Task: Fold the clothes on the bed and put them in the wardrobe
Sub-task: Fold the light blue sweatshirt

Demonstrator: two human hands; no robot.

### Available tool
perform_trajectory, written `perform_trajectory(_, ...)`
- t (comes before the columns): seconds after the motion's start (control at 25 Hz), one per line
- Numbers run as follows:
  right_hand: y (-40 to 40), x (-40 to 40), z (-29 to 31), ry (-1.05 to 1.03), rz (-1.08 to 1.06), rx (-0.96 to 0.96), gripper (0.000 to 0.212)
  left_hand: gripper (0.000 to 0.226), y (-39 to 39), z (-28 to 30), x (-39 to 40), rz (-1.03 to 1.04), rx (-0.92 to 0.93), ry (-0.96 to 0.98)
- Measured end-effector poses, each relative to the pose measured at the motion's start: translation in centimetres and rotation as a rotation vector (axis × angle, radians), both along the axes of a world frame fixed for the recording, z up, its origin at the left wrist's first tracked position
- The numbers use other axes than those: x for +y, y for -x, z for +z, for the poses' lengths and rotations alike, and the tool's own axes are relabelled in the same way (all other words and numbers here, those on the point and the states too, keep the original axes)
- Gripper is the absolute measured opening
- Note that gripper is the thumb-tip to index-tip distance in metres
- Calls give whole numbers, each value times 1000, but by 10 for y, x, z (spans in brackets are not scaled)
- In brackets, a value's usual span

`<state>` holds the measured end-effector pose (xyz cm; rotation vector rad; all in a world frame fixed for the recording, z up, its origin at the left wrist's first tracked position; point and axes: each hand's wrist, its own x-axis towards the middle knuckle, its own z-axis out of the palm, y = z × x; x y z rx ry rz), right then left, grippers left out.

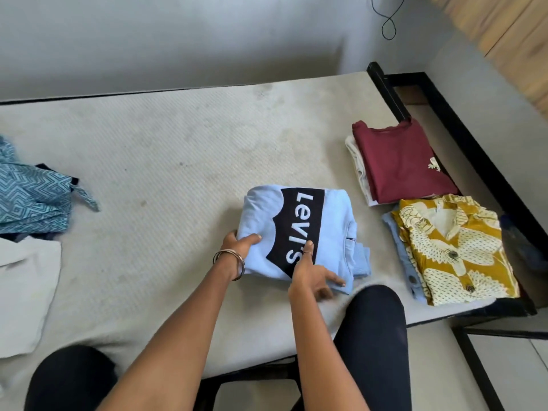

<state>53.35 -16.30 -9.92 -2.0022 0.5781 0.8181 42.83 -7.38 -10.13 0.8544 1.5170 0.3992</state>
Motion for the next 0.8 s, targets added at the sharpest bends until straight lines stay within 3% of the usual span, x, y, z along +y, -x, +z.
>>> perform_trajectory(0.08,8,6,1,-209,-117,-13,140,36,4,5,-5,121,-60,31)
perform_trajectory(0.16,17,7,-1,-358,-227,-41,138,32,12,9,-11,185,-135,91)
perform_trajectory(0.28,24,3,3,-532,-297,-41,123,58,39,16,-29,139,-332,219)
perform_trajectory(0.36,22,6,12,-704,-261,-38,108,68,63,20,-42,4,-501,241)
perform_trajectory(0.44,16,13,27,-865,-116,-4,96,67,80,25,-47,-2,-673,206)
perform_trajectory(0.56,2,35,58,-989,198,-11,87,62,105,17,-16,514,-901,118)
perform_trajectory(0.6,-3,43,65,-1018,308,-11,86,70,115,22,-2,576,-962,103)
perform_trajectory(0.68,-11,51,71,-1013,500,-13,86,96,131,25,21,469,-1024,68)
perform_trajectory(0.8,-18,34,40,-827,784,-75,92,84,141,24,9,152,-933,168)
